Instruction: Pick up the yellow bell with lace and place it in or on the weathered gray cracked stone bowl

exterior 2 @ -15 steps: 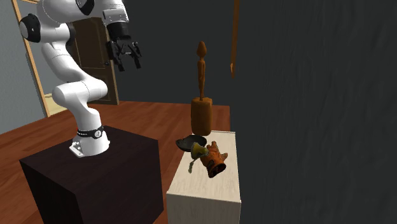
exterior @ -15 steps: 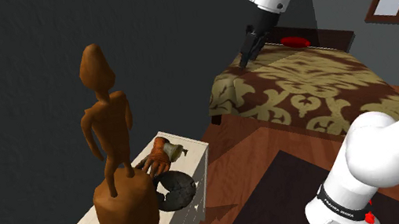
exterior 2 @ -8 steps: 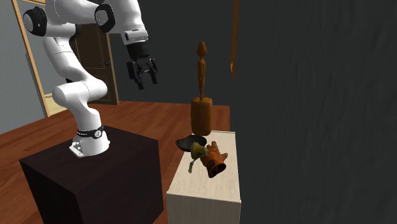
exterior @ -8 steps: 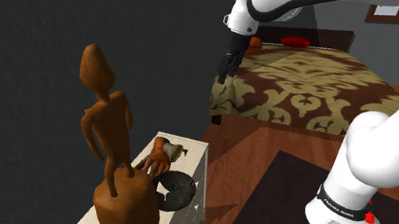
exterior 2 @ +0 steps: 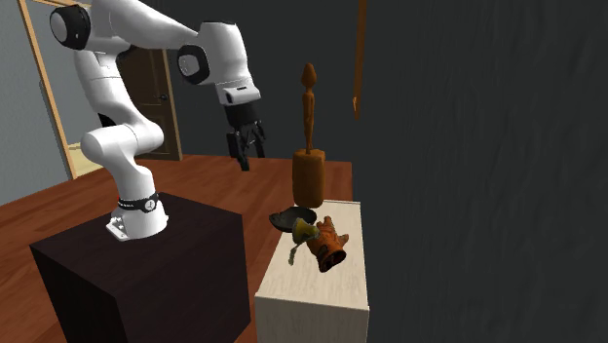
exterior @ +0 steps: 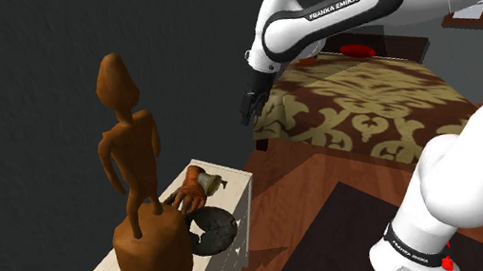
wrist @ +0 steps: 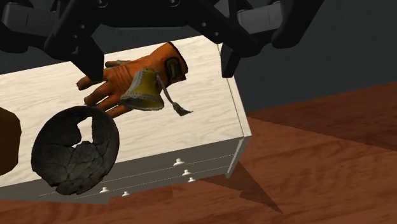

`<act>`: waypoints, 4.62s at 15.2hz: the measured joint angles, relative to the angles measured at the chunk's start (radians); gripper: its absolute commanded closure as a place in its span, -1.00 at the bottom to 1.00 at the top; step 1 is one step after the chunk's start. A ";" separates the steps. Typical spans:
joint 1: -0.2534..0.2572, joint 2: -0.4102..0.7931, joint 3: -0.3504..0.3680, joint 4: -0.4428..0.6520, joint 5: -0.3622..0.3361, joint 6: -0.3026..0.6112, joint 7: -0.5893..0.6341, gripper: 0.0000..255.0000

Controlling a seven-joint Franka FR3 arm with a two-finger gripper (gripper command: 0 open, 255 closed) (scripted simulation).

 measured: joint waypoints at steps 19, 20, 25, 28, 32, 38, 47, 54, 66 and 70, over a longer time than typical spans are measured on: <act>0.061 0.681 0.067 0.362 0.135 0.205 -0.073 -1.00; 0.061 0.701 0.068 0.376 0.137 0.210 -0.075 -1.00; 0.065 0.758 0.075 0.386 0.145 0.256 -0.081 -1.00; 0.066 0.769 0.076 0.387 0.147 0.267 -0.082 -1.00; 0.067 0.772 0.077 0.387 0.147 0.270 -0.082 -1.00; 0.067 0.772 0.076 0.387 0.147 0.270 -0.082 1.00; 0.068 0.753 0.075 0.389 0.143 0.249 -0.076 1.00; 0.070 0.692 0.069 0.397 0.131 0.182 -0.057 1.00; 0.072 0.603 0.062 0.437 0.111 0.054 -0.025 1.00; 0.096 0.536 0.073 0.382 0.107 0.049 0.014 1.00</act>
